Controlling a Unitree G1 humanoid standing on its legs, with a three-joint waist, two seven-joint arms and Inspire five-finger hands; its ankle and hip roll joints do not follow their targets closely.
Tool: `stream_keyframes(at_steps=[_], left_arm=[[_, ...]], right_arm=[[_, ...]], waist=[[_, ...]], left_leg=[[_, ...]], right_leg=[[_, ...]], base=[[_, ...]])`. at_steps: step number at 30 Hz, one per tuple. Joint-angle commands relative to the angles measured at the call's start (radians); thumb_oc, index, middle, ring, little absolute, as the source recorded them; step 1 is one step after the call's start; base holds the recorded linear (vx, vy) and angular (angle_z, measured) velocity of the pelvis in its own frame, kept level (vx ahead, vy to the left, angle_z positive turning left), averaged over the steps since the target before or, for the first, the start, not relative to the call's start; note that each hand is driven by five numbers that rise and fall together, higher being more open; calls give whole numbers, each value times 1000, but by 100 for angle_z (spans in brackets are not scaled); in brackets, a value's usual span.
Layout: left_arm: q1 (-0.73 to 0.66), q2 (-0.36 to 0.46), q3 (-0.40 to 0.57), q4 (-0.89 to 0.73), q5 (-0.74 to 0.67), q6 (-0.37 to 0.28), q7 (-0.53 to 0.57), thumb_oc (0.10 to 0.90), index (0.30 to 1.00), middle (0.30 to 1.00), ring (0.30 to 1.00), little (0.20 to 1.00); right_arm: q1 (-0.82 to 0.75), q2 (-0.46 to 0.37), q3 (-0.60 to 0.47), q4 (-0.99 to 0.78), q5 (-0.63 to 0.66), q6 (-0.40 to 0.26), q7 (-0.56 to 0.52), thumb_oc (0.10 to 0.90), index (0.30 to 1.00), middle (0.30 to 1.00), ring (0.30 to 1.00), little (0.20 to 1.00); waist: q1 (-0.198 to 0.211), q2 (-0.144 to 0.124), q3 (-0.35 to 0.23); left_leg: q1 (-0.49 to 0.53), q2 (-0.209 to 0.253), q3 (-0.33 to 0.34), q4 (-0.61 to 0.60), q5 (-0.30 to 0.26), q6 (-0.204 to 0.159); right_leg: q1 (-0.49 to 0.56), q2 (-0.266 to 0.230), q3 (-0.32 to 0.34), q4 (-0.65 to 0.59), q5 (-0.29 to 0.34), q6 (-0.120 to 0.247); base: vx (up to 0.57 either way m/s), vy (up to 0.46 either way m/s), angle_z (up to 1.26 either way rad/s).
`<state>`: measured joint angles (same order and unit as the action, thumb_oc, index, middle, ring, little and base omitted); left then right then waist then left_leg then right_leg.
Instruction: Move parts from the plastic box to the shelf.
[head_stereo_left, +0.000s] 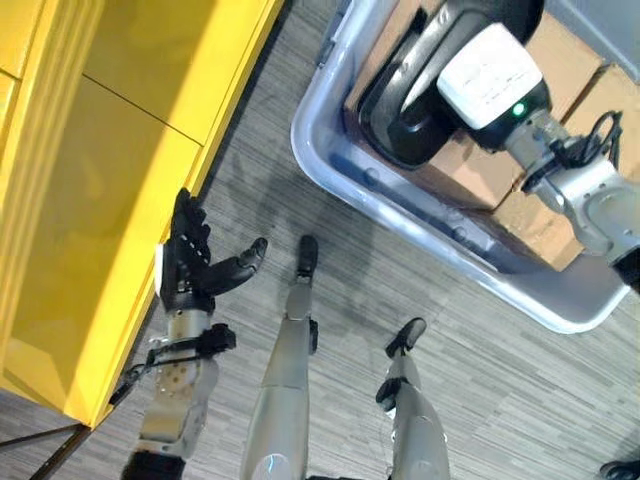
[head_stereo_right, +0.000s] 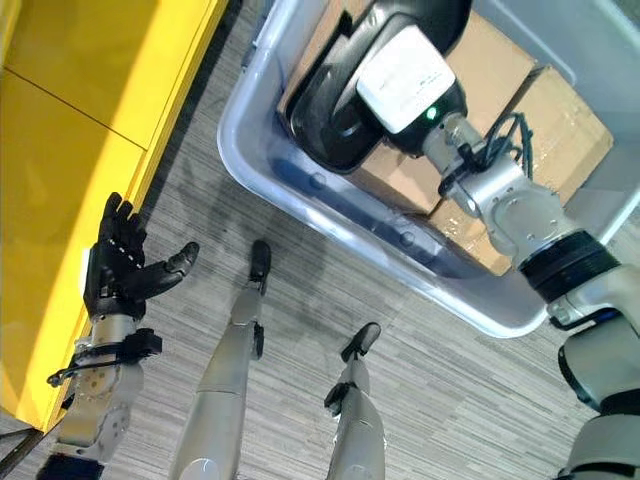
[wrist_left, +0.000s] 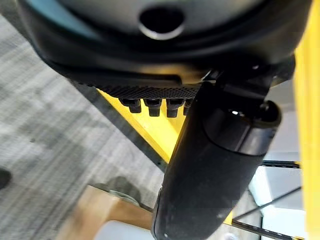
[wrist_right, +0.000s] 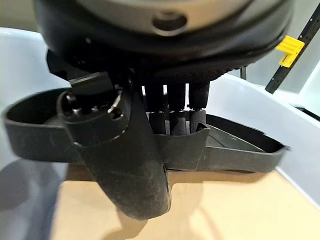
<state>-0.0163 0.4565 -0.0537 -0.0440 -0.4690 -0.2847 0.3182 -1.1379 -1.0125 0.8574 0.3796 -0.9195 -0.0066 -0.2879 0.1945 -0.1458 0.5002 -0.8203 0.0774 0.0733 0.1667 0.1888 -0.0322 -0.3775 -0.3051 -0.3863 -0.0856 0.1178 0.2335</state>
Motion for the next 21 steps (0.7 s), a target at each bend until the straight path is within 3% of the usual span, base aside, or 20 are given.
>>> stream_keyframes(at_steps=[1, 7, 9, 11, 14, 21], left_arm=[[15, 39, 38, -99, -12, -65, 3, 900, 1000, 1000, 1000, 1000], [21, 48, 47, -105, -6, -59, -4, 900, 1000, 1000, 1000, 1000], [23, 41, 62, -98, 1, -49, -7, 900, 1000, 1000, 1000, 1000], [24, 46, 59, -99, 1, -48, -8, 900, 1000, 1000, 1000, 1000], [30, 40, 60, -93, 12, -35, -22, 900, 1000, 1000, 1000, 1000], [49, 53, 68, -86, 15, -22, -60, 900, 1000, 1000, 1000, 1000]], right_arm=[[-58, -68, -47, -63, 35, 9, -33, 400, 300, 300, 300, 300], [-32, -113, -79, -146, 31, -5, -39, 400, 300, 300, 300, 300], [26, -139, -144, -232, 49, -22, -41, 400, 300, 300, 300, 300], [45, -143, -162, -242, 48, -22, -36, 400, 300, 300, 300, 300], [142, -138, -266, -311, 93, -39, -42, 400, 300, 300, 300, 300], [246, -155, -378, -413, 132, -69, -35, 400, 300, 300, 300, 300]], waist=[[-14, 4, 13], [-11, -18, -30], [-18, -38, -78], [-12, -41, -75], [-15, -54, -118], [-19, -73, -189]], left_leg=[[77, 87, 15, 25, -62, -98], [150, 109, 27, -14, -45, -104], [216, 127, 34, -39, -37, -108], [224, 127, 36, -44, -35, -109], [278, 141, 42, -57, -31, -111], [357, 159, 61, -91, -12, -113]], right_leg=[[196, 26, 25, -2, 54, 19], [232, 36, 31, -2, 56, 18], [267, 46, 31, -2, 51, 15], [272, 45, 32, -2, 51, 14], [309, 52, 32, -2, 37, 10], [350, 58, 40, -2, 30, 8]], base=[[-18, -6, -12], [-15, -14, -11], [-18, -50, -10], [5, -19, -5], [4, -29, -12], [2, -21, -12]])
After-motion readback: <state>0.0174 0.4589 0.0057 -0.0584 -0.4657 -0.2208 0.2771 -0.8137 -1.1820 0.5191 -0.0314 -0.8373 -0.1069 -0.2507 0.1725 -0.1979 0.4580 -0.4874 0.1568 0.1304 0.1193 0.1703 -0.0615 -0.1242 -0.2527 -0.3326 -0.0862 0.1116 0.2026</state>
